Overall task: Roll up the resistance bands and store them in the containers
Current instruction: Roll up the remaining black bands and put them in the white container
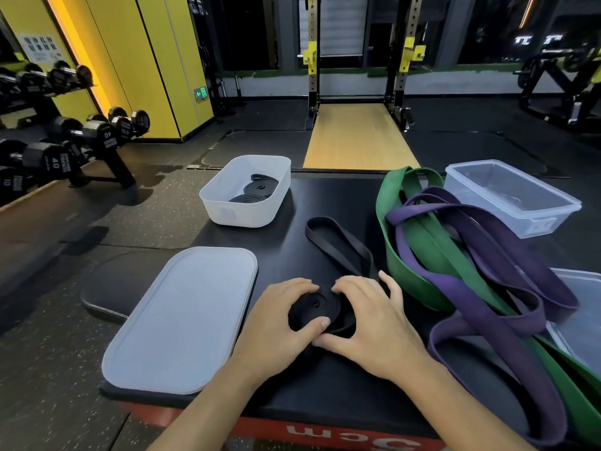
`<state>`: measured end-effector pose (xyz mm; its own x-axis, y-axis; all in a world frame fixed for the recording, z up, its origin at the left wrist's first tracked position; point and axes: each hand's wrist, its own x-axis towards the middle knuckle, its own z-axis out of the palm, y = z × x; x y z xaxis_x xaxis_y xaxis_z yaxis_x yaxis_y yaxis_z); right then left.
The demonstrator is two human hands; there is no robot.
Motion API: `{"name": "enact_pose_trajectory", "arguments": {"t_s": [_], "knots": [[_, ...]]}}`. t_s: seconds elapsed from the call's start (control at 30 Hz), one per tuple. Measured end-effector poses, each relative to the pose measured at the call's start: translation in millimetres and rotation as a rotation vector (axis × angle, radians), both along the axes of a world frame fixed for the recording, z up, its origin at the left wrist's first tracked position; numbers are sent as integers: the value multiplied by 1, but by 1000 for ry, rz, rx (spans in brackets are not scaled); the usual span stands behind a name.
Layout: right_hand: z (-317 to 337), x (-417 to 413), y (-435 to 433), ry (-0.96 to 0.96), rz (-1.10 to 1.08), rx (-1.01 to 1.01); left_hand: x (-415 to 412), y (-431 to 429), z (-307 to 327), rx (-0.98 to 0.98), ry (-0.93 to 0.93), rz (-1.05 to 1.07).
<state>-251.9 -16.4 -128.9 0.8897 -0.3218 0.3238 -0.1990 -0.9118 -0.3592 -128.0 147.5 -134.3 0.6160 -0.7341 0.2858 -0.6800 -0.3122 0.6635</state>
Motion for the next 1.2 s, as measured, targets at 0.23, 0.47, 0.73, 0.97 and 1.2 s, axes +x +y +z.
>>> {"name": "enact_pose_trajectory", "arguments": {"t_s": [0.23, 0.47, 0.73, 0.97, 1.2], "knots": [[1, -4, -5, 59, 109, 38, 0, -3, 2, -16, 19, -6], [1, -6, -1, -34, 87, 8, -2, -2, 0, -71, 50, 4], [0, -7, 6, -150, 14, -111, 2, -1, -2, -55, 33, -44], [0, -12, -4, -108, 55, -67, 2, -1, -1, -52, 6, -61], [20, -21, -16, 165, 180, -207, -1, -3, 0, -111, -63, -99]]}}
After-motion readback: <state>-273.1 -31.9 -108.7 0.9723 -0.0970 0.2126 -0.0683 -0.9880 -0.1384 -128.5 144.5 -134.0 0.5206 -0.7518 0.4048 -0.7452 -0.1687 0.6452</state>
